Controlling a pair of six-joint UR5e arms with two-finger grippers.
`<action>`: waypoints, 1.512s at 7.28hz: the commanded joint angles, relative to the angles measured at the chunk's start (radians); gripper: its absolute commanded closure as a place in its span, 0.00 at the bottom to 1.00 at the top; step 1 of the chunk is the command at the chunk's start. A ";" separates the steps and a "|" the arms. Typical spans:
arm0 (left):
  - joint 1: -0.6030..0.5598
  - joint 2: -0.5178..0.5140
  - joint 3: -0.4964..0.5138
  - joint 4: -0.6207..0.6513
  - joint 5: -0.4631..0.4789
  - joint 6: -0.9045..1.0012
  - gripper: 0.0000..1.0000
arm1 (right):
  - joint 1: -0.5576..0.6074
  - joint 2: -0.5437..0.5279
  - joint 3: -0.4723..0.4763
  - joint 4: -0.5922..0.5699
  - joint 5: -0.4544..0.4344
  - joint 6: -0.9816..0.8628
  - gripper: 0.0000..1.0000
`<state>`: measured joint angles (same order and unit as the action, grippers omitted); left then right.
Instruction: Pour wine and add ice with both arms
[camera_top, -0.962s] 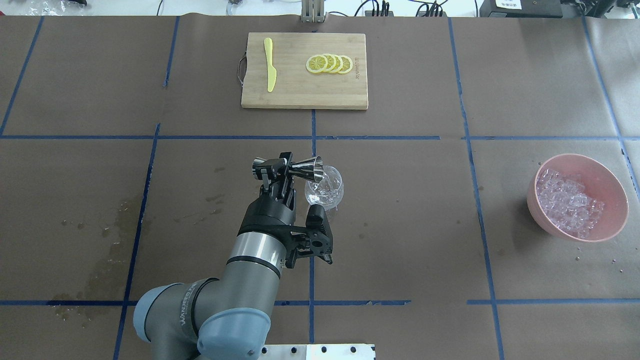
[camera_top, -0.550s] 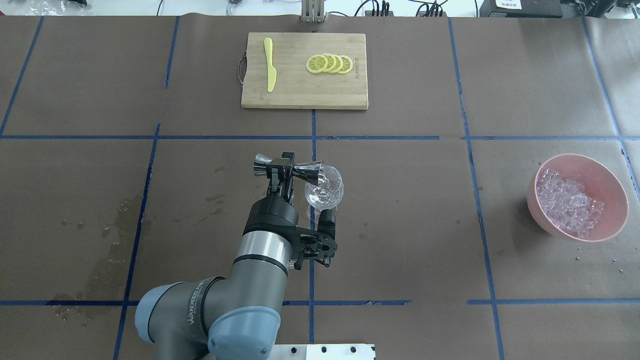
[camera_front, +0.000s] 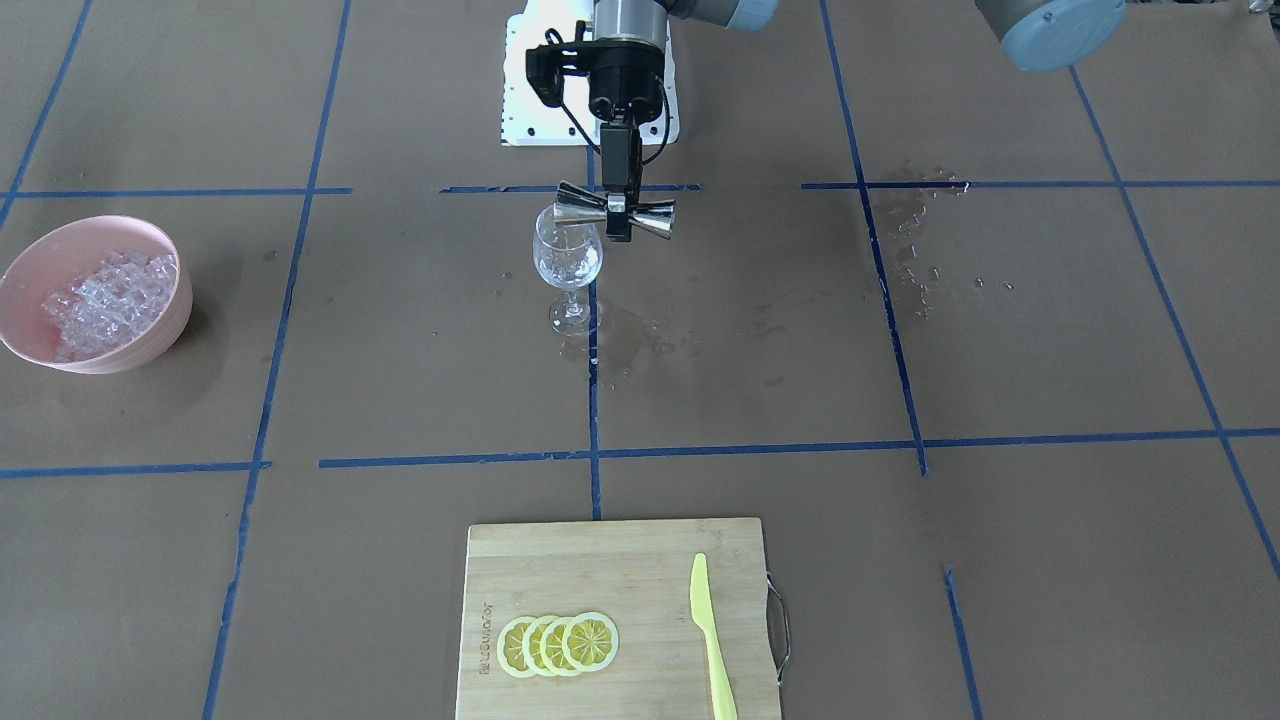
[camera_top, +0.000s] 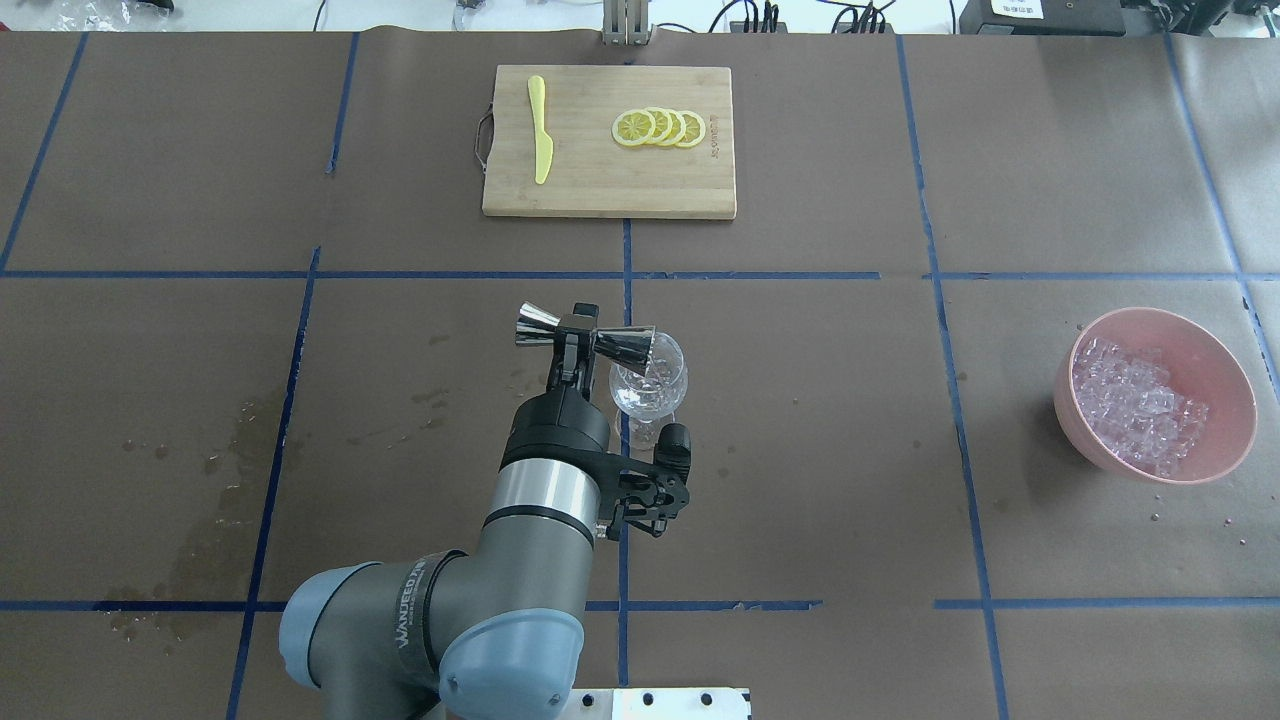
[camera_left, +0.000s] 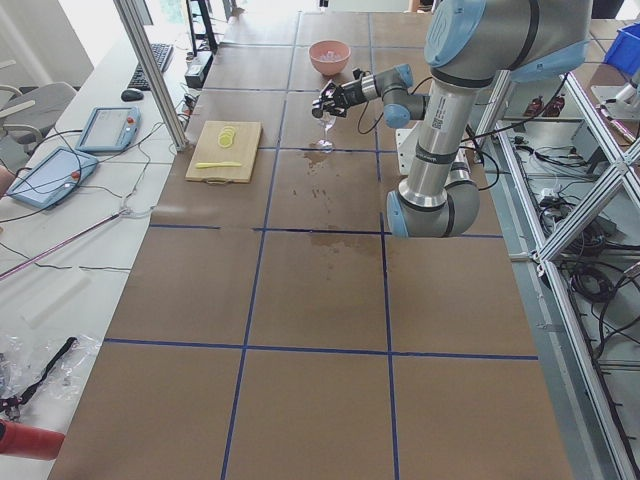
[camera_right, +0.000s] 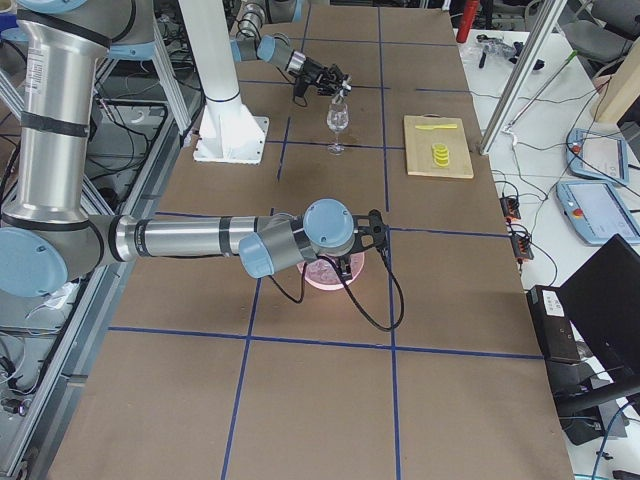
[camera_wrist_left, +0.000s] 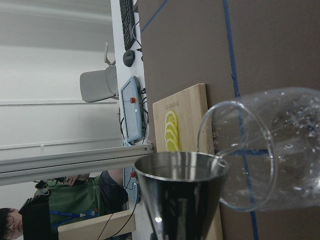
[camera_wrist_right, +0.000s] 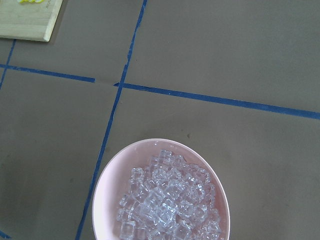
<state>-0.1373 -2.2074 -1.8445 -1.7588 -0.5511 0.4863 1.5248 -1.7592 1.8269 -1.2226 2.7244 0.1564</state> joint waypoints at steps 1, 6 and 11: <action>-0.010 -0.002 -0.001 -0.004 -0.007 -0.023 1.00 | 0.000 0.001 -0.001 0.000 -0.002 0.003 0.00; -0.079 0.203 -0.129 -0.285 -0.101 -0.592 1.00 | -0.098 0.040 -0.001 -0.002 -0.043 0.164 0.00; -0.104 0.405 -0.150 -0.514 -0.099 -1.112 1.00 | -0.143 0.044 0.000 0.000 -0.104 0.207 0.00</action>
<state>-0.2370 -1.8360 -1.9953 -2.2134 -0.6513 -0.4577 1.3977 -1.7152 1.8262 -1.2226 2.6441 0.3532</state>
